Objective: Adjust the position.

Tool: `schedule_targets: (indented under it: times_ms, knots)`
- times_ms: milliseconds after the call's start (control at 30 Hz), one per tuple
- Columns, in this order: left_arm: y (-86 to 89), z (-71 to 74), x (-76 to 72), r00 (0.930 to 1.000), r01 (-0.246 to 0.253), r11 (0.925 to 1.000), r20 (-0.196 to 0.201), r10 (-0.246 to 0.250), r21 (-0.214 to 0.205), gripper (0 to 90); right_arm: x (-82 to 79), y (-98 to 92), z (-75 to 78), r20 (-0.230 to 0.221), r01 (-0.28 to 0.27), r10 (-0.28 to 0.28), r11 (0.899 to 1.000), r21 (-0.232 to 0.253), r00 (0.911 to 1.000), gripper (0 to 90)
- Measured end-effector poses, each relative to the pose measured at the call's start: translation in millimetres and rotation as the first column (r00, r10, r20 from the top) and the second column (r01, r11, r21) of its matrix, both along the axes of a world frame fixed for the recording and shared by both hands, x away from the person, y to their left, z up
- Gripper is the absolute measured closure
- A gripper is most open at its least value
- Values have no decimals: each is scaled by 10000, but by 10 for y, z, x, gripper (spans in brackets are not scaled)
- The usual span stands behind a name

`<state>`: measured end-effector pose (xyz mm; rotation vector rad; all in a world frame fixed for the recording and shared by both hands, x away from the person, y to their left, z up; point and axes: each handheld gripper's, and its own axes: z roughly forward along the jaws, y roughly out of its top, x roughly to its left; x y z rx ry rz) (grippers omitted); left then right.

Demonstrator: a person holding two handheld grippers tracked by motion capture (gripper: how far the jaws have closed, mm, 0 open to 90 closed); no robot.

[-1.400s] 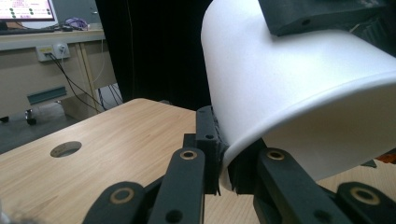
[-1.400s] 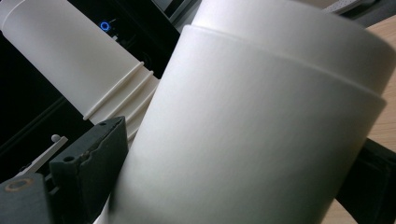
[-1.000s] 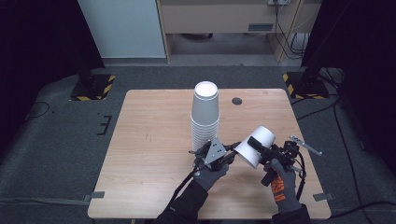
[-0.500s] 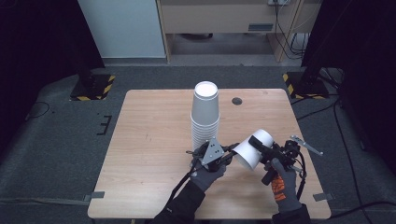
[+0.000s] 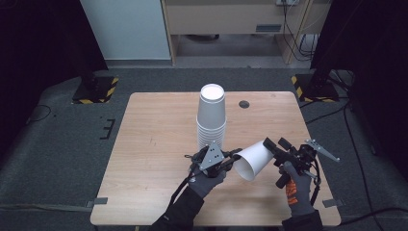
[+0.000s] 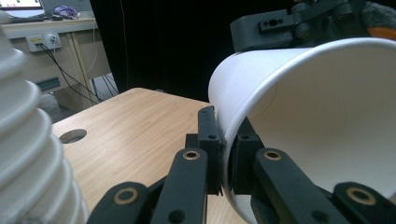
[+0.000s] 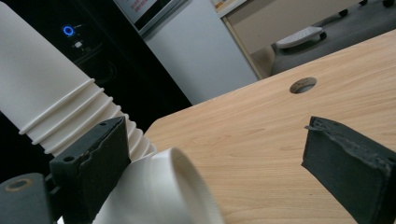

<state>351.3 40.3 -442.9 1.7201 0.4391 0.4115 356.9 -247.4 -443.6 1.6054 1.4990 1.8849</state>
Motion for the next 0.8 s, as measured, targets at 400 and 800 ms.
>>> schedule_targets:
  times_ms: [400, 800]
  knots:
    - [281, 68, -53, 9995, 65, 9999, -315, -61, 118, 855, 23, -77, 21, 326, 404, -362, 9893, -1401, 9988, 80]
    - [439, 78, -73, 9976, 133, 9994, -679, -111, 324, 854, 59, -182, -44, 279, 822, -775, 9534, -2902, 9966, 81]
